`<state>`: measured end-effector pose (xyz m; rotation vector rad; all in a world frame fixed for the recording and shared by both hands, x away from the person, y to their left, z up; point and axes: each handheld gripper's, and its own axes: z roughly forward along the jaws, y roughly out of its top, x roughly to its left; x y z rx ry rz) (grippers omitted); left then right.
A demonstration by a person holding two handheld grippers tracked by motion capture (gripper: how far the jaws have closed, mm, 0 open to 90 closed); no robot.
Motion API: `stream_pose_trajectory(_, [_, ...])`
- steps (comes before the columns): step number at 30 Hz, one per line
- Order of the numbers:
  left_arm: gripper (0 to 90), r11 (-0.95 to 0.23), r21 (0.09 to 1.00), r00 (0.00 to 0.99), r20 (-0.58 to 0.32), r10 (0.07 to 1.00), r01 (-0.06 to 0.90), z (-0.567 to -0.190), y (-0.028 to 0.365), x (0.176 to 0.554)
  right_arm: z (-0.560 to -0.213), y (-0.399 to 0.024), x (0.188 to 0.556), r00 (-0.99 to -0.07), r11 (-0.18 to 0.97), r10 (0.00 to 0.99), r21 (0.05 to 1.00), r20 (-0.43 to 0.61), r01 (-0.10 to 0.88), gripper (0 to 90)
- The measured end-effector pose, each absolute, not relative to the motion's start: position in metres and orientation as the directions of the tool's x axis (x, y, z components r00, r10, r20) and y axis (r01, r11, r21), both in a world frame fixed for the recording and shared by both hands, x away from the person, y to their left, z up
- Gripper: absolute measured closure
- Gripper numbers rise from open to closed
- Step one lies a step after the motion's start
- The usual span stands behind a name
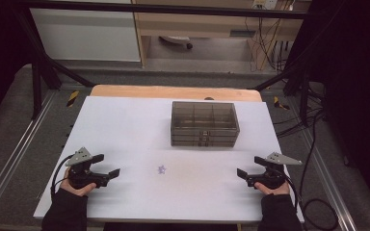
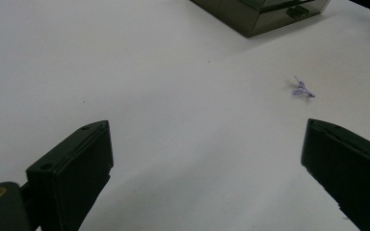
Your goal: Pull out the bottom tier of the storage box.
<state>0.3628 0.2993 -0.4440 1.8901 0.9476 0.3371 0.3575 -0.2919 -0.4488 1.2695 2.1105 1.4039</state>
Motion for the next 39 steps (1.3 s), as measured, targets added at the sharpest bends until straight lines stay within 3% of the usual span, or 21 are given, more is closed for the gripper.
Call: stream_pose_trajectory(39, [3.8,-0.23,0.851,0.651,-0.161,0.742,0.472,-0.444,0.301,0.363,-0.44,-0.278,0.364,-0.55,0.211,0.828,0.85,0.107,0.483,2.4])
